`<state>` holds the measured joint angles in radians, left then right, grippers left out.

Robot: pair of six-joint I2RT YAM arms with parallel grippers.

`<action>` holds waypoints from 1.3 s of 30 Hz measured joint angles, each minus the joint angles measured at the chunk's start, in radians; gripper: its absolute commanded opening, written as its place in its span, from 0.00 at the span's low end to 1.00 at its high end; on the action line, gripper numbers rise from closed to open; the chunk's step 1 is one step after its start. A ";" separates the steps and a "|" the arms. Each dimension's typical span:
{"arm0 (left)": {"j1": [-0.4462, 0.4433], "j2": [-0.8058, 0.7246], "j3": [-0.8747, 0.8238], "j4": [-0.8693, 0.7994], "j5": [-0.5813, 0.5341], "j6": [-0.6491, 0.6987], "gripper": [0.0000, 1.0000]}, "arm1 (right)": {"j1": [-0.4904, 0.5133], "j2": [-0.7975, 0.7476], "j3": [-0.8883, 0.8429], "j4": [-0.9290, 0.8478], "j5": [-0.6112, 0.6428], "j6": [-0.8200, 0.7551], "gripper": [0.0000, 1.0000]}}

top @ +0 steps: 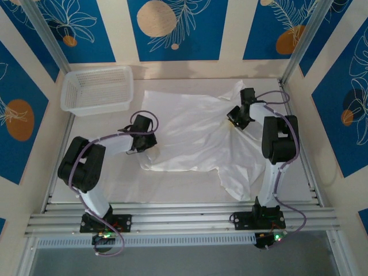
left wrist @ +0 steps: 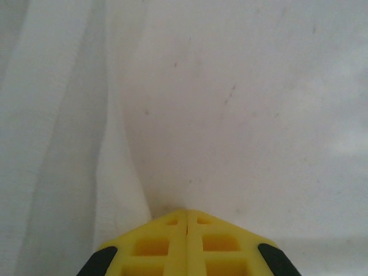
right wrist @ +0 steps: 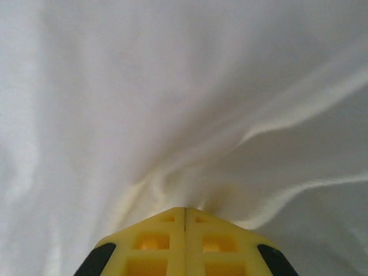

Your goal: Fold the inside-out t-shirt

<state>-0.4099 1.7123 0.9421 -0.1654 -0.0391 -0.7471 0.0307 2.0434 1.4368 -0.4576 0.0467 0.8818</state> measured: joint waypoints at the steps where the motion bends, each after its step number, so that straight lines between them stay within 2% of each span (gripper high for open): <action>1: 0.001 -0.022 0.002 -0.003 0.000 0.006 0.21 | -0.006 -0.009 0.003 -0.001 -0.013 -0.007 0.00; 3: 0.002 -0.087 0.003 -0.011 0.000 0.024 0.29 | -0.019 -0.054 -0.014 -0.002 -0.038 -0.020 0.00; 6: 0.002 -0.220 0.003 -0.023 0.007 0.046 0.36 | -0.031 -0.247 -0.155 0.012 -0.045 -0.024 0.10; 9: -0.003 -0.364 -0.021 -0.019 0.025 0.063 0.39 | -0.033 -0.597 -0.394 0.021 -0.011 0.011 0.20; 12: -0.018 -0.497 -0.097 -0.014 0.042 0.077 0.41 | -0.028 -0.967 -0.620 -0.012 0.062 0.064 0.38; 13: -0.021 -0.534 -0.129 -0.018 0.047 0.077 0.42 | -0.029 -1.091 -0.689 -0.046 0.090 0.083 0.41; 15: -0.024 -0.581 -0.185 -0.026 0.050 0.081 0.42 | -0.042 -1.275 -0.796 -0.127 0.137 0.106 0.45; 17: -0.024 -0.605 -0.224 -0.044 0.050 0.089 0.42 | -0.063 -1.386 -0.867 -0.224 0.174 0.122 0.48; 19: -0.024 -0.610 -0.243 -0.060 0.050 0.097 0.42 | -0.089 -1.411 -0.902 -0.312 0.192 0.129 0.49; 21: -0.024 -0.610 -0.248 -0.065 0.050 0.103 0.42 | -0.112 -1.360 -0.917 -0.350 0.188 0.129 0.50; 26: -0.024 -0.604 -0.248 -0.059 0.063 0.111 0.42 | -0.110 -1.063 -0.922 -0.330 0.140 0.105 0.50; 28: -0.024 -0.596 -0.248 -0.059 0.069 0.111 0.42 | -0.089 -0.966 -0.922 -0.301 0.114 0.087 0.41; 30: -0.024 -0.587 -0.249 -0.059 0.072 0.111 0.42 | -0.056 -0.923 -0.922 -0.270 0.091 0.074 0.25; 31: -0.024 -0.584 -0.250 -0.058 0.073 0.111 0.42 | -0.037 -0.915 -0.921 -0.256 0.083 0.072 0.22; 36: -0.024 -0.568 -0.255 -0.055 0.076 0.111 0.42 | 0.043 -0.918 -0.890 -0.243 0.075 0.085 0.22; 38: -0.024 -0.562 -0.255 -0.051 0.076 0.110 0.42 | 0.071 -0.931 -0.889 -0.234 0.053 0.105 0.26; 39: -0.024 -0.559 -0.255 -0.050 0.076 0.111 0.42 | 0.087 -0.937 -0.889 -0.226 0.040 0.121 0.31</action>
<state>-0.4343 1.1534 0.6868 -0.2157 0.0368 -0.6365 0.1181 1.1061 0.5476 -0.6834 0.0864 1.0023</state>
